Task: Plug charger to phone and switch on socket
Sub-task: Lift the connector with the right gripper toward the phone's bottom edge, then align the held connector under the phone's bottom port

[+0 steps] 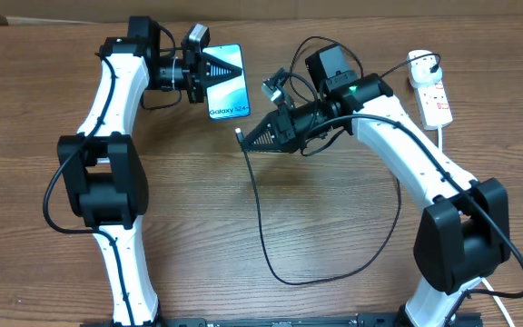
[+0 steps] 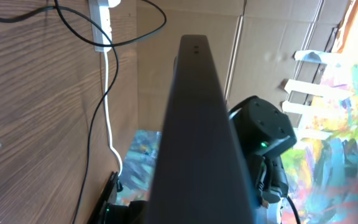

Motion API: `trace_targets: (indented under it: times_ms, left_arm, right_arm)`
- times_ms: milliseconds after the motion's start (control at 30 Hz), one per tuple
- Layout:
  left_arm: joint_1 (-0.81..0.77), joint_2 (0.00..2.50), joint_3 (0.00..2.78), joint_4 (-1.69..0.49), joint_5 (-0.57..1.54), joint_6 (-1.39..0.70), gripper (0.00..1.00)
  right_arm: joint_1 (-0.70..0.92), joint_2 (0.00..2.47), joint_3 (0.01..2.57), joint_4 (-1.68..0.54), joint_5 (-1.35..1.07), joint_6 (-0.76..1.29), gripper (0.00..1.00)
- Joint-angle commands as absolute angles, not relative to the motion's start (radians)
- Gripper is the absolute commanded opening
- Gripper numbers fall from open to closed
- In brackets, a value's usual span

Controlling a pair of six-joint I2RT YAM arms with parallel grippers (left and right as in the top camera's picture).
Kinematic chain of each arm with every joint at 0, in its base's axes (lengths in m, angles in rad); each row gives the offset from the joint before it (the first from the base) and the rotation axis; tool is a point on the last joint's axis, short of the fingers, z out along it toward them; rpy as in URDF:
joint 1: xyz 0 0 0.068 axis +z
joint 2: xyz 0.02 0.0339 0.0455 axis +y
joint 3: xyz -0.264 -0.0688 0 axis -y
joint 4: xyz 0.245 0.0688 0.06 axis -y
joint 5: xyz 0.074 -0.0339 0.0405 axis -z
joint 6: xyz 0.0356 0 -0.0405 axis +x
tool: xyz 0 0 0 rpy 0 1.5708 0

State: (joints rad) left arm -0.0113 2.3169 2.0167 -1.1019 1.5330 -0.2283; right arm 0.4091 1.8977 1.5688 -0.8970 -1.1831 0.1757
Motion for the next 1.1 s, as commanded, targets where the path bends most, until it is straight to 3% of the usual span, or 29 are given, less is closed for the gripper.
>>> trace_targets:
  times_ms: [0, 1067]
  left_arm:
    - [-0.015, 2.281, 2.032, -1.099, 1.563, -0.218, 0.04]
    - [-0.015, 2.281, 2.032, -1.071, 1.563, -0.252, 0.04]
  right_arm:
    - [0.419, 1.87, 1.577, -0.879, -1.206, 0.22, 0.04]
    - [0.42, 1.874, 1.572, -0.741, -1.089, 0.402, 0.04]
